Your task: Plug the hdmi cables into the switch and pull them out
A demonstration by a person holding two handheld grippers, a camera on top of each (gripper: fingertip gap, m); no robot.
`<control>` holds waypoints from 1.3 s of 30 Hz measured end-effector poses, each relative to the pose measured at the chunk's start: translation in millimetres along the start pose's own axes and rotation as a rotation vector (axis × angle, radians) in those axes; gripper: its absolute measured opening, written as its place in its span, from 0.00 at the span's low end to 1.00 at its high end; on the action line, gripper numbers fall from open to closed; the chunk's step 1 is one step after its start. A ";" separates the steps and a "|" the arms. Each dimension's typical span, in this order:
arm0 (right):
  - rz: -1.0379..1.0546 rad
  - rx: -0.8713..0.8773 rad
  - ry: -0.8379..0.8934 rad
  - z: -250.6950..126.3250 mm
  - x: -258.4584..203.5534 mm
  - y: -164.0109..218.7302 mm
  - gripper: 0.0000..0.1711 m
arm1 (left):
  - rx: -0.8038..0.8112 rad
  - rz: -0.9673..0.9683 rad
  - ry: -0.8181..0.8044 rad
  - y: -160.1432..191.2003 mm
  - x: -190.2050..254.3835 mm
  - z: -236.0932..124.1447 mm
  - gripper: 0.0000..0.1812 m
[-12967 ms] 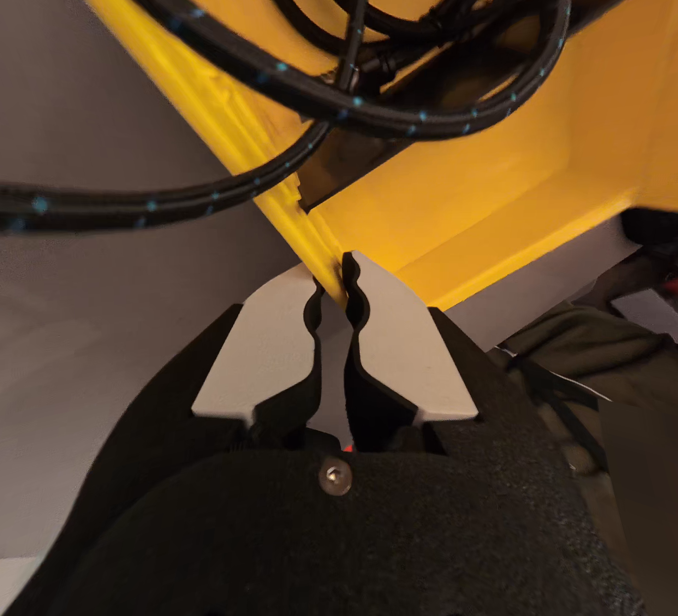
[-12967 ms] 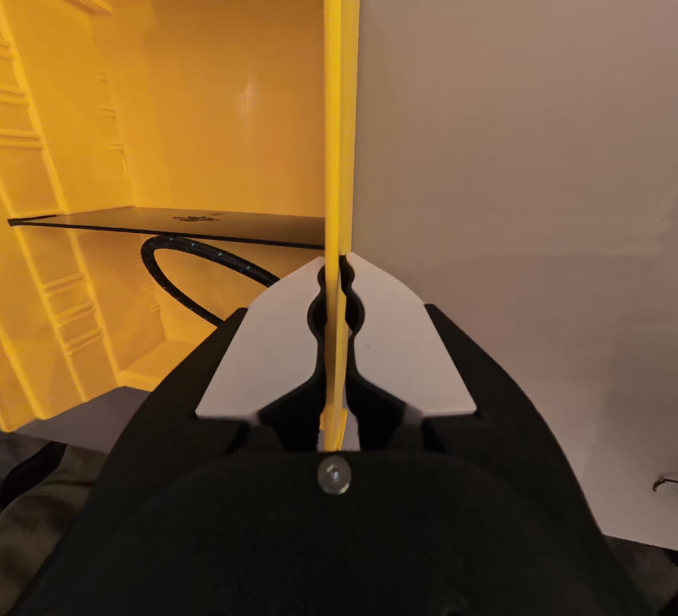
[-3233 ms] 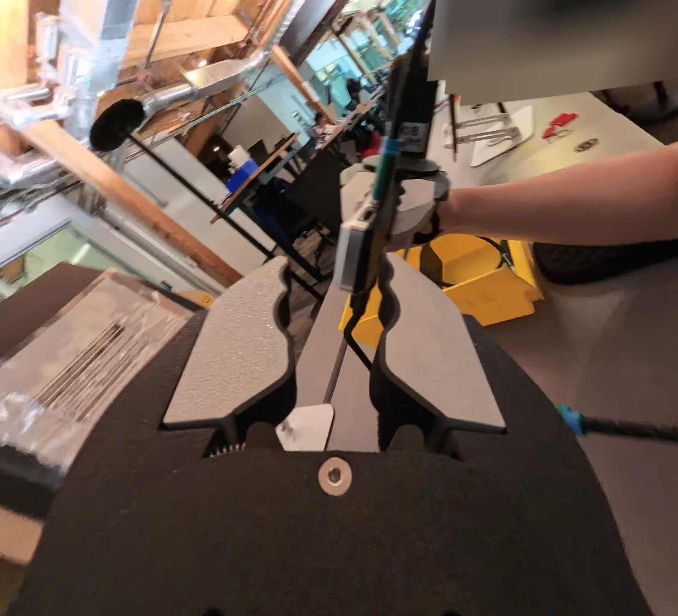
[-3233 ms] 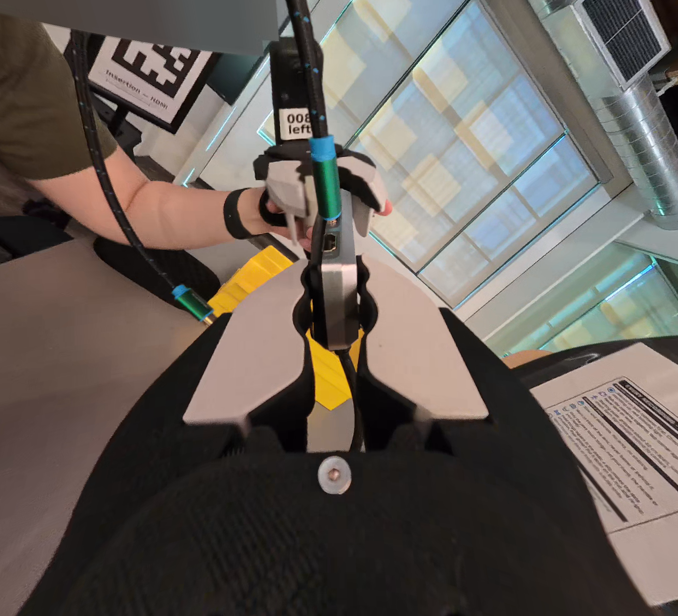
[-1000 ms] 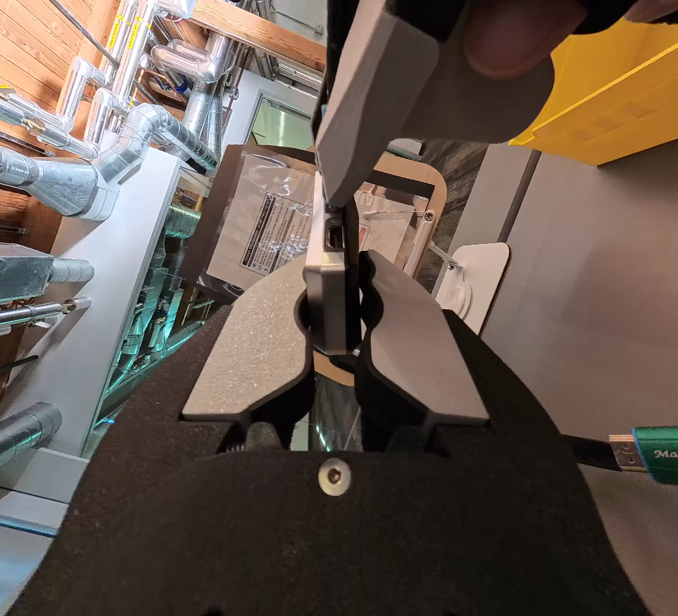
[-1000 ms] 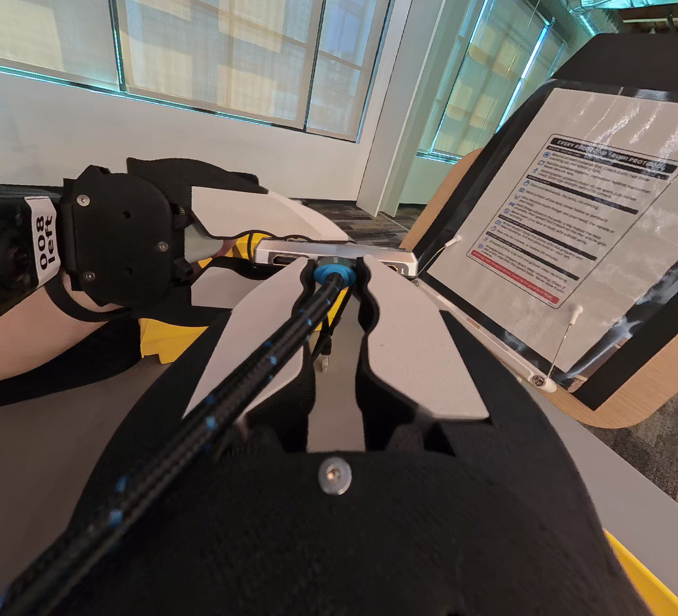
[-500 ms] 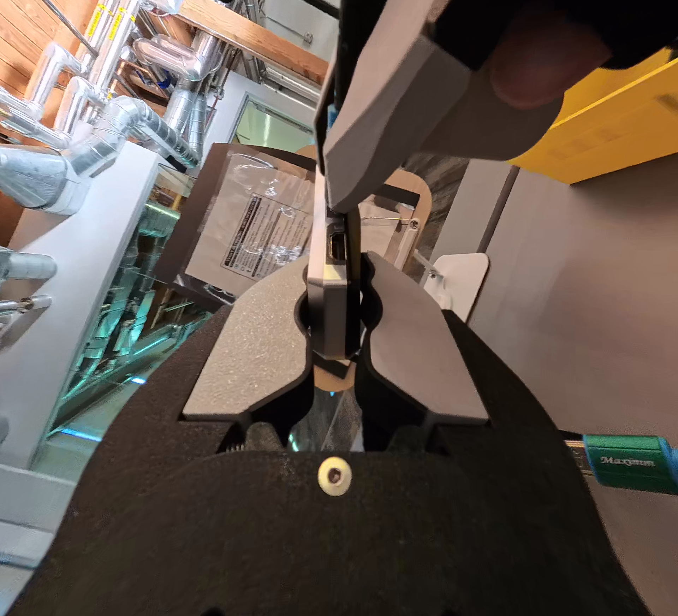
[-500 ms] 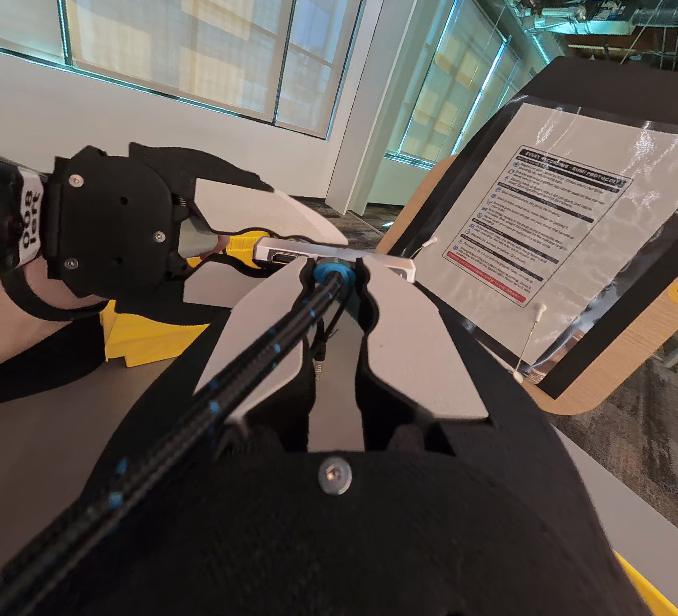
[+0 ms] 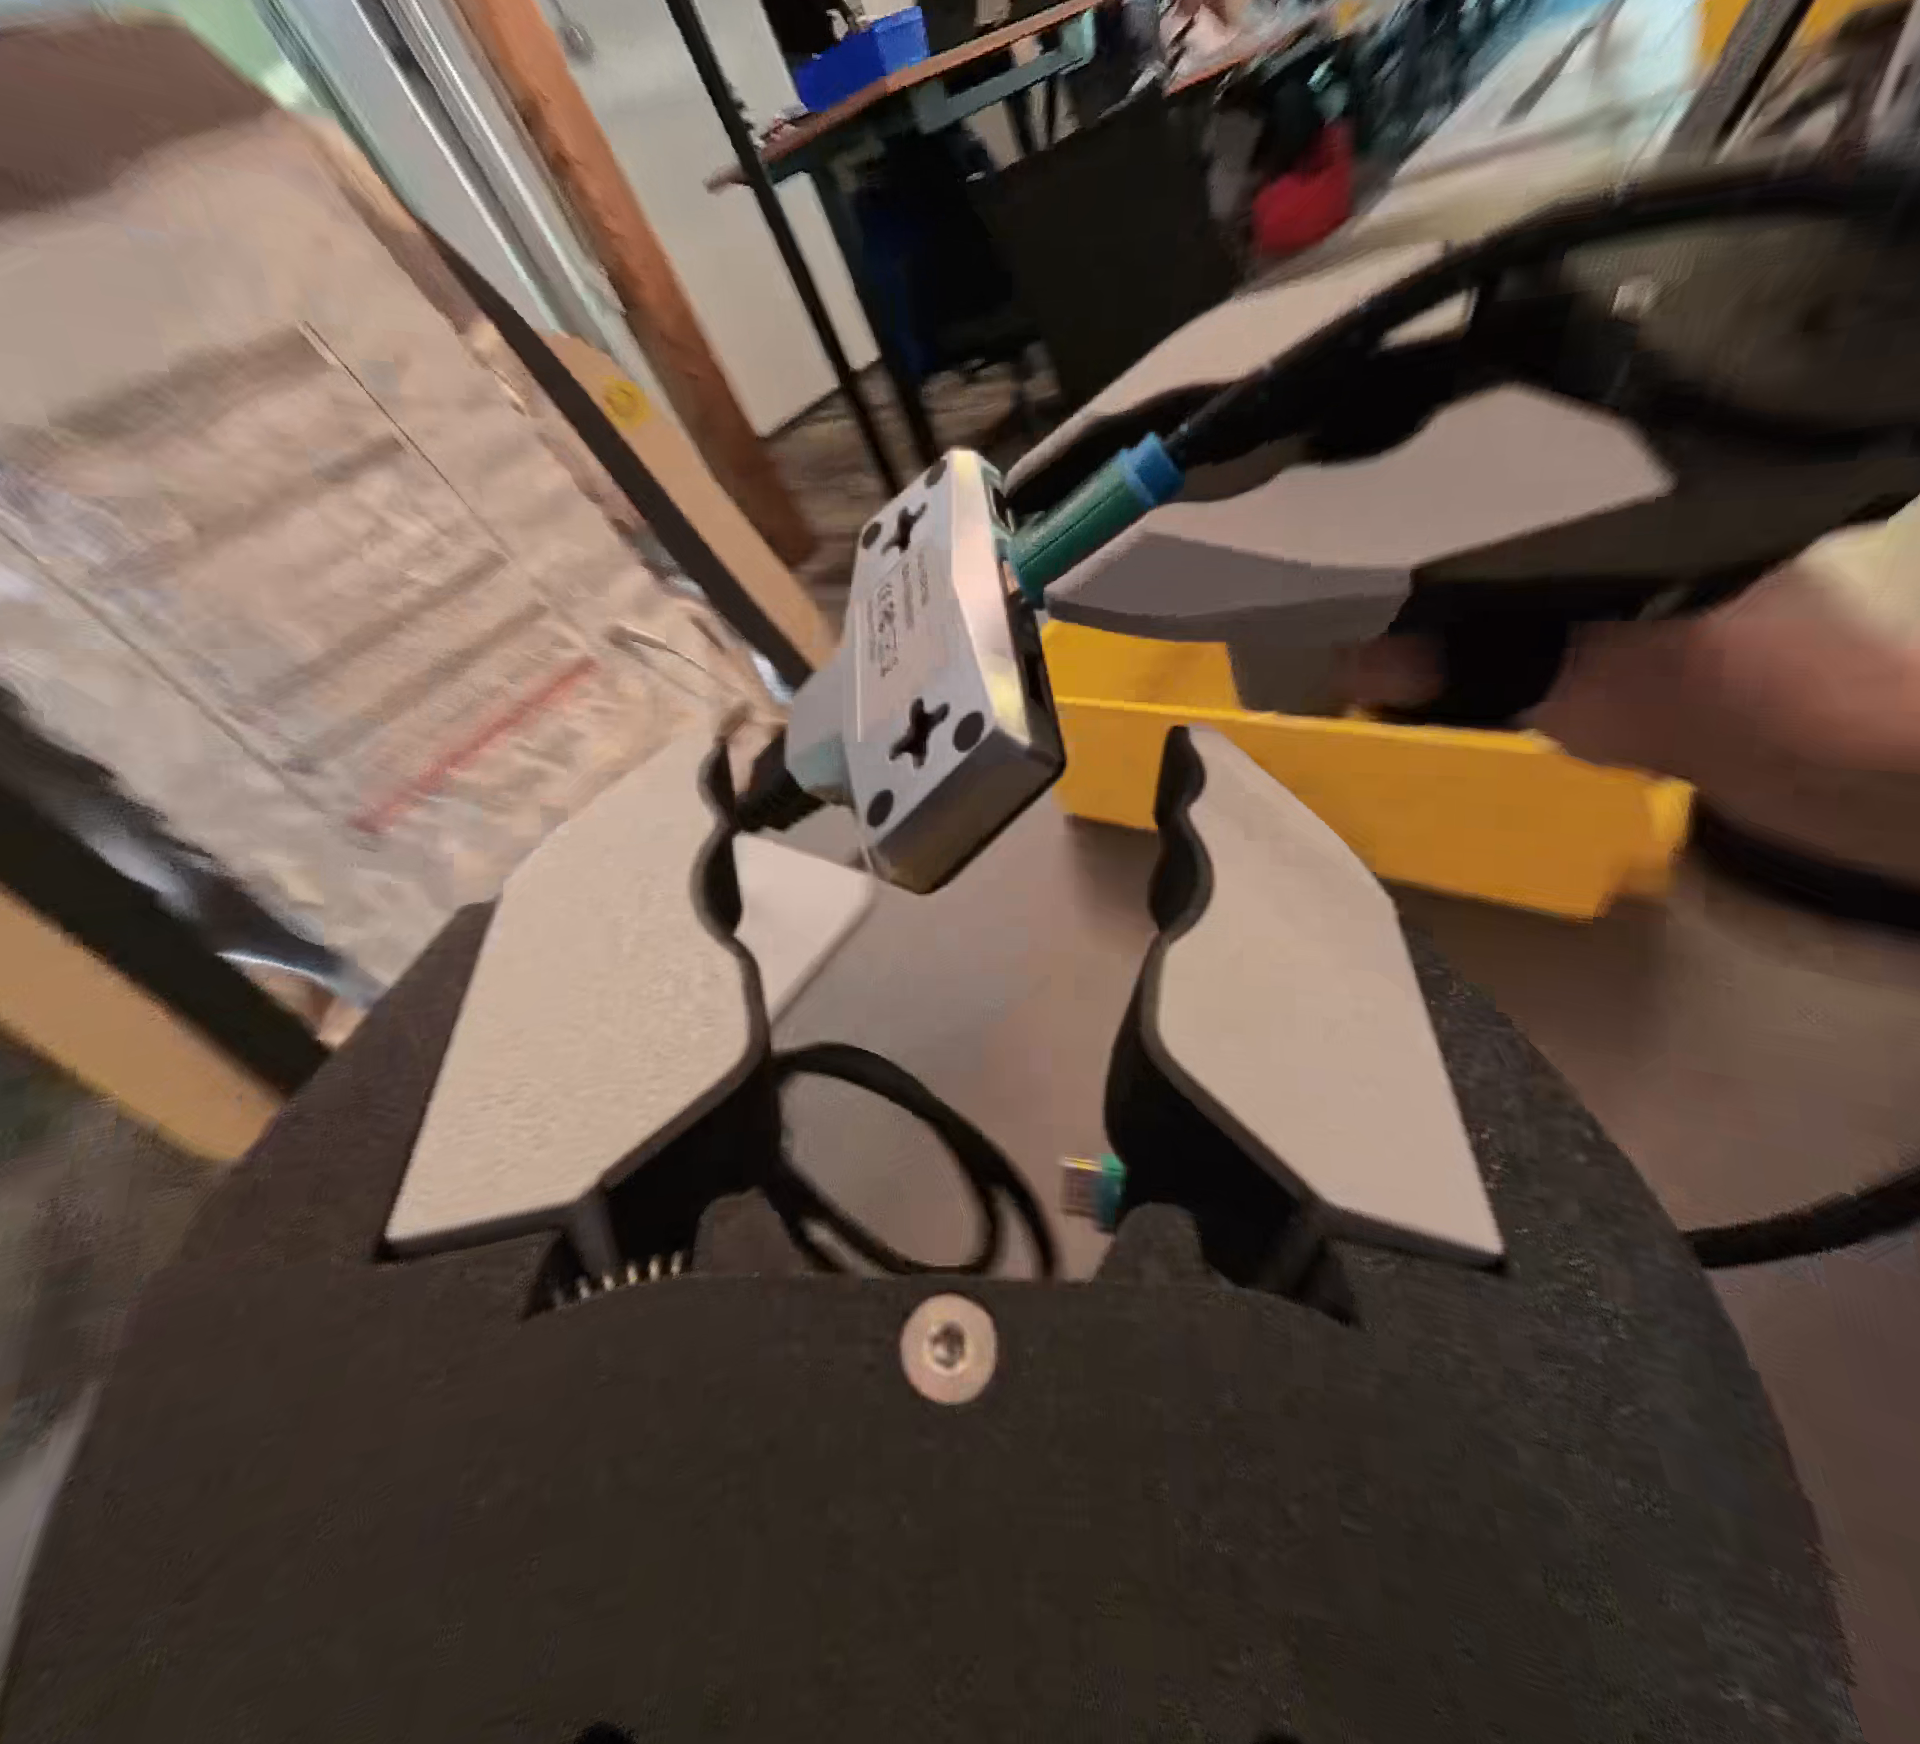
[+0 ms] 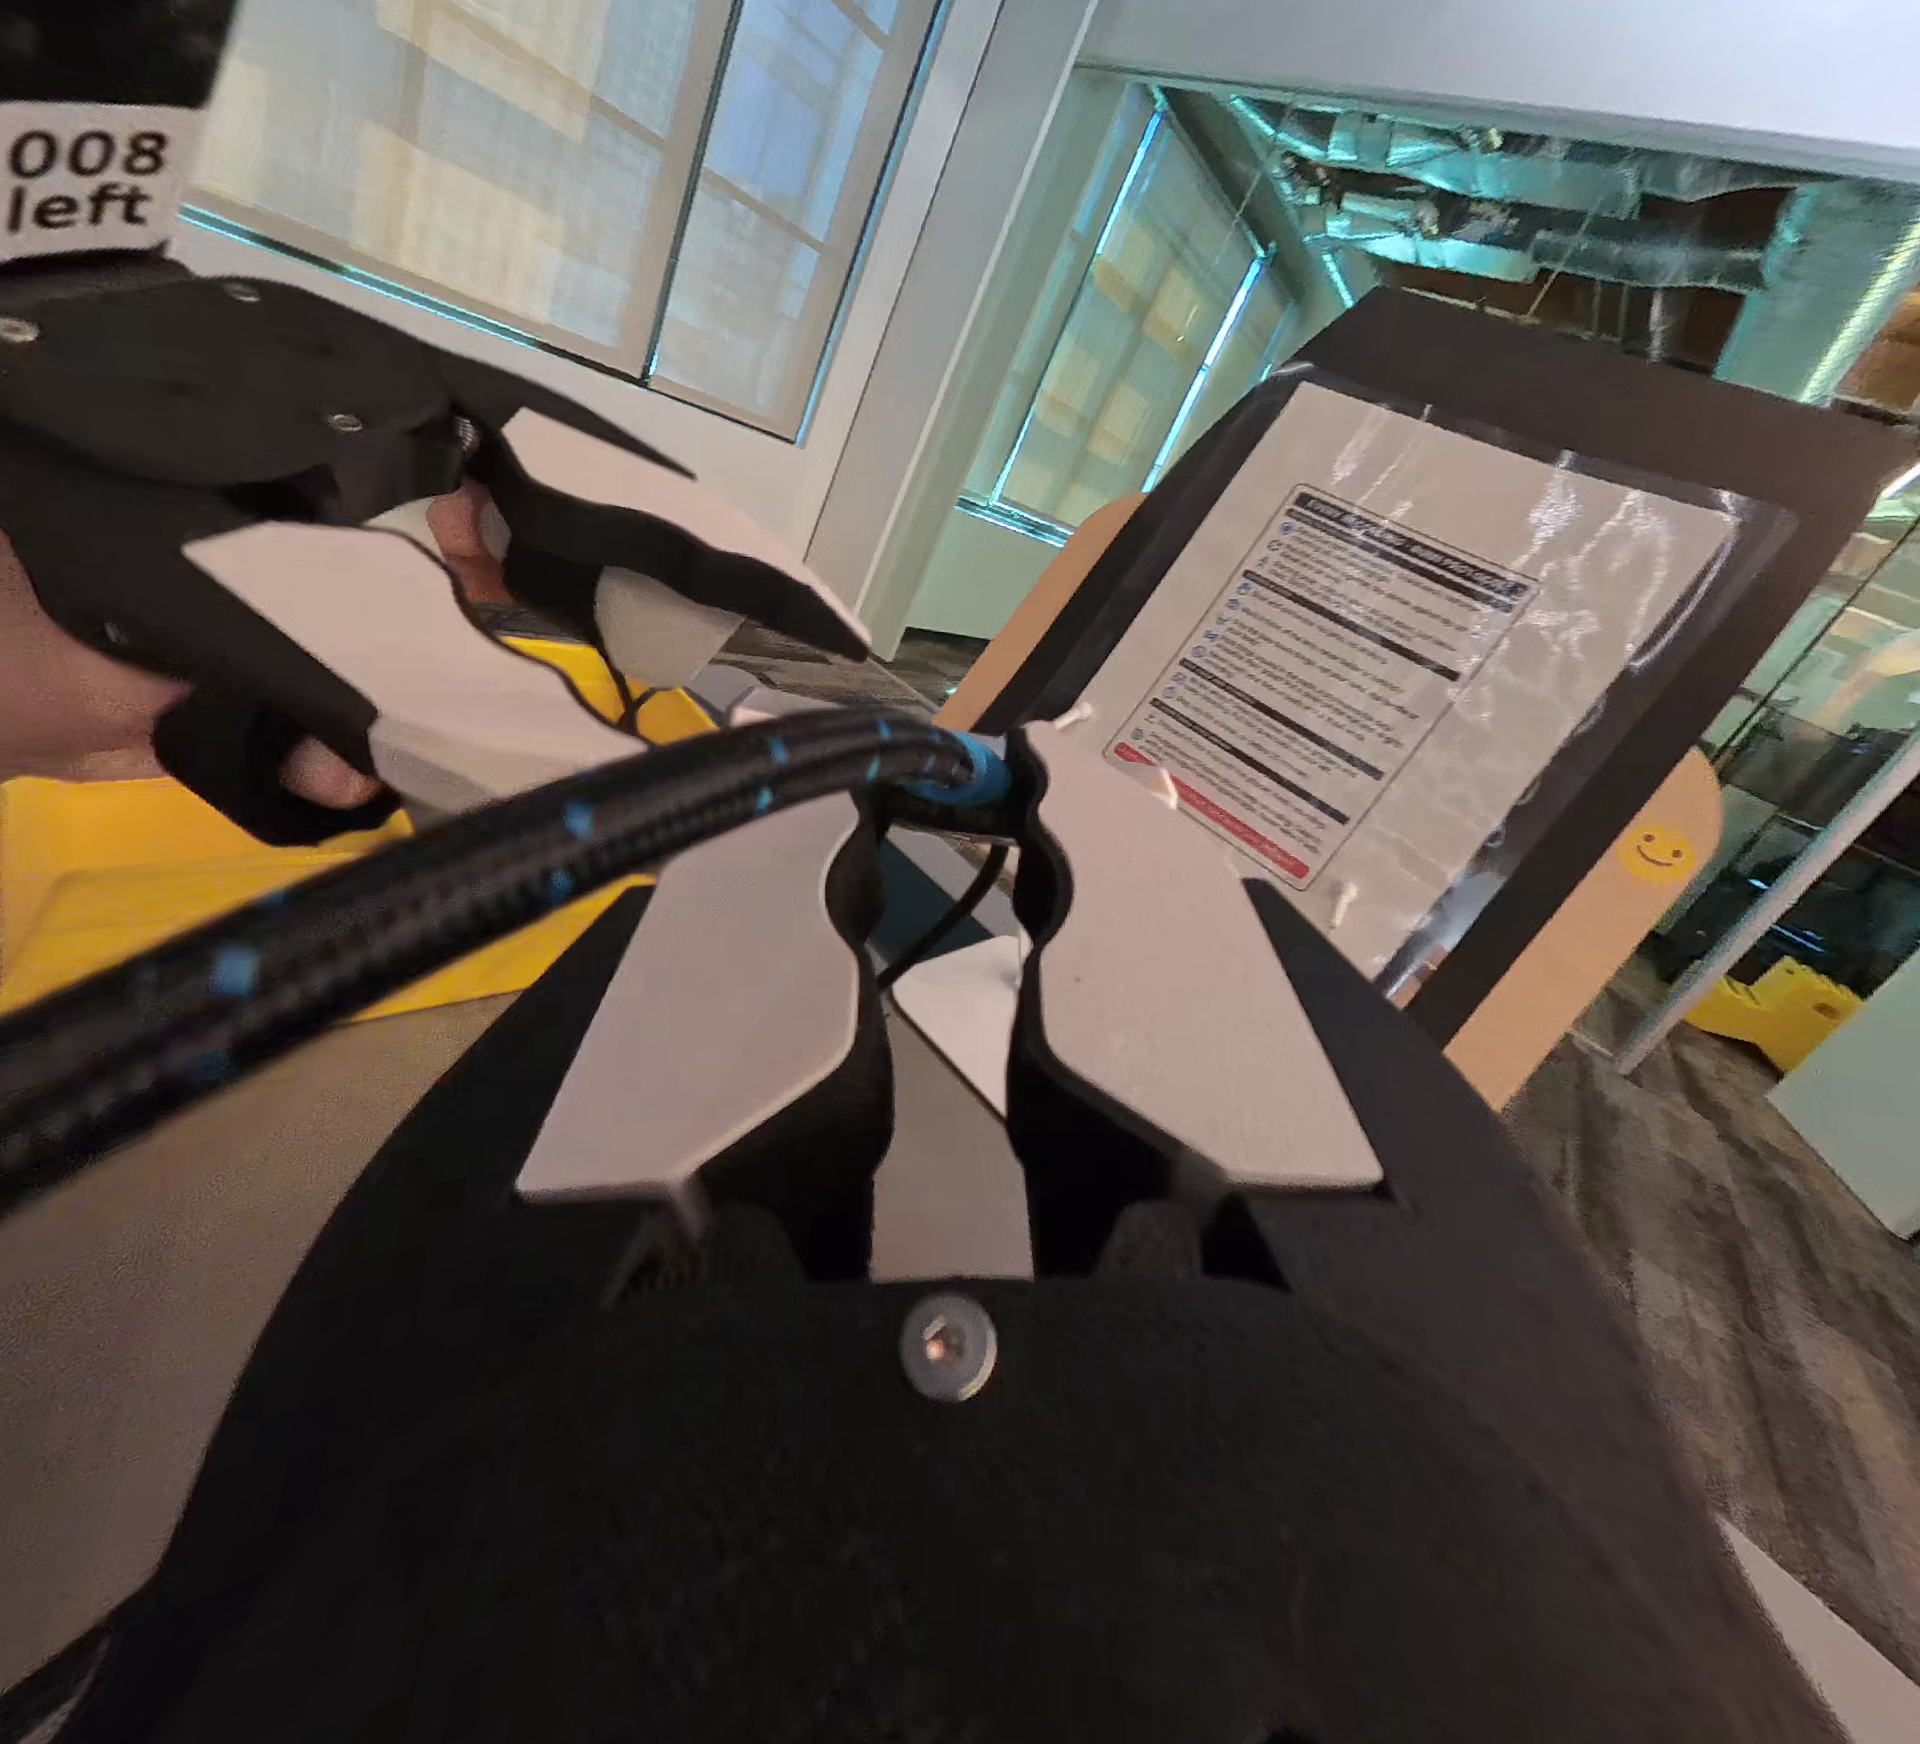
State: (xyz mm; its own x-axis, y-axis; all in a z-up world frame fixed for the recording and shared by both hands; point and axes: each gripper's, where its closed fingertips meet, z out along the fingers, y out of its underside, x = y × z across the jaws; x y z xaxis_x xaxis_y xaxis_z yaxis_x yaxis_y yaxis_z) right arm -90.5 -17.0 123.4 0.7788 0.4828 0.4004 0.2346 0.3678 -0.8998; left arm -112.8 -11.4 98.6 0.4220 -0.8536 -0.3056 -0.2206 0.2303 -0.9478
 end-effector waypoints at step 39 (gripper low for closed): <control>0.135 -0.310 0.157 -2.6 -24.9 141.0 0.12 | 0.020 -0.693 0.041 126.3 5.7 49.5 0.26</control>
State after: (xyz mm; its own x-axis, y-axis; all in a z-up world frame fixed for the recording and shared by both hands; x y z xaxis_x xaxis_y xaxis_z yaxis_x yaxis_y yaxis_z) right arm -75.4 20.7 -13.8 0.8887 0.3742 0.2651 0.2703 0.0398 -0.9620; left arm -94.7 36.0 -27.4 0.4258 -0.8237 0.3745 0.1041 -0.3665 -0.9246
